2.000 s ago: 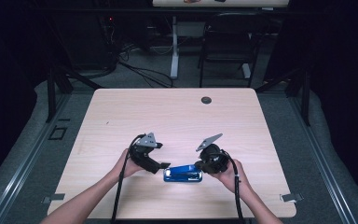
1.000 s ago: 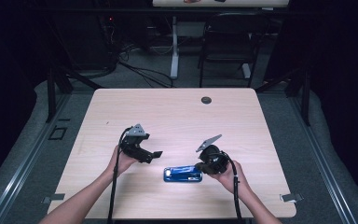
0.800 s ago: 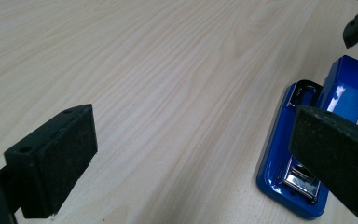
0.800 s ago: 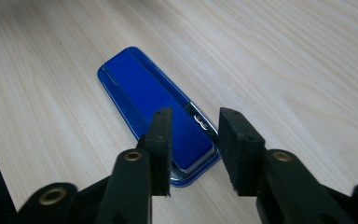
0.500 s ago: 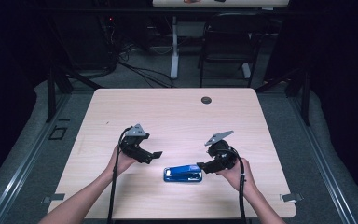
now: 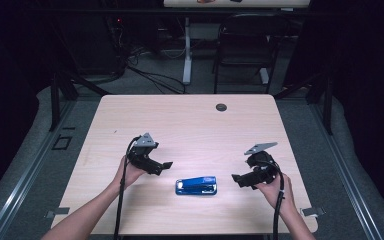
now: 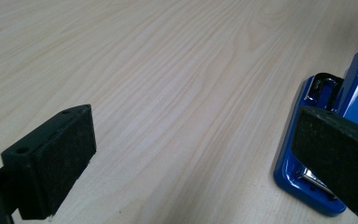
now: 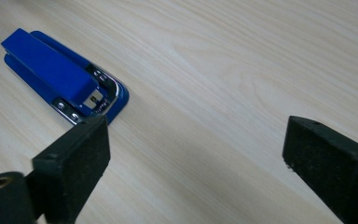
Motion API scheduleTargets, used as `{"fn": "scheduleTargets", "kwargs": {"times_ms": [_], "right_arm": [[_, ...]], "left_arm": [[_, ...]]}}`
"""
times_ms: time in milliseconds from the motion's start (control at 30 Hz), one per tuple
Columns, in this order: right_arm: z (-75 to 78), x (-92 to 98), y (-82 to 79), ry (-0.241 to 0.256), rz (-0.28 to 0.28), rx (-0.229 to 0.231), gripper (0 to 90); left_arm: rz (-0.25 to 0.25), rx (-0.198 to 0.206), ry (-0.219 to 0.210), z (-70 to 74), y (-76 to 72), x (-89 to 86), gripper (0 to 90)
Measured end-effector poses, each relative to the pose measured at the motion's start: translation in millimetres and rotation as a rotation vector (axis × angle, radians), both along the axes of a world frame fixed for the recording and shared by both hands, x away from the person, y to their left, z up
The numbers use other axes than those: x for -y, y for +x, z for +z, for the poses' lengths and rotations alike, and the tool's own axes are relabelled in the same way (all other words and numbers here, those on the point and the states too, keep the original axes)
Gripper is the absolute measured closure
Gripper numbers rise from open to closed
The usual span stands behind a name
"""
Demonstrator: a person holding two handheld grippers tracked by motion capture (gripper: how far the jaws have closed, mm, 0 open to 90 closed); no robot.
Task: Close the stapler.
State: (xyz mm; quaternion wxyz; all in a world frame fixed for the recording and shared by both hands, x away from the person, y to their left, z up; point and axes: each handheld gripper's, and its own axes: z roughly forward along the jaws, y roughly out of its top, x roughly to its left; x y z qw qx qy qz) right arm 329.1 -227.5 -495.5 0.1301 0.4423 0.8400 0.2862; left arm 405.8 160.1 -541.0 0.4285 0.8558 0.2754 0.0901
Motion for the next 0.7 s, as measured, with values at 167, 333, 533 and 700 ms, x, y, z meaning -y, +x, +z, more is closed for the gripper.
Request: {"fn": "scheduleTargets", "kwargs": {"times_ms": [167, 333, 533, 700], "right_arm": [[-7.6, 21.8, -5.5, 0.008, -0.061, -0.037, 0.0], [-27.5, 43.4, -7.1, -0.008, -0.14, -0.103, 0.0], [-46.7, 48.8, 0.8, -0.103, -0.171, -0.156, 0.0], [-64.3, 54.8, 8.7, -0.185, -0.162, -0.184, 0.0]], "left_arm": [[-0.004, -0.028, 0.017, -6.5, 3.7, -1.4, 0.3], [-0.001, -0.065, 0.063, -17.8, 9.8, -1.6, 0.1], [0.015, -0.107, 0.092, -29.4, 16.5, -3.7, 0.0], [0.001, -0.144, 0.117, -40.3, 21.1, -4.9, 0.0]]}}
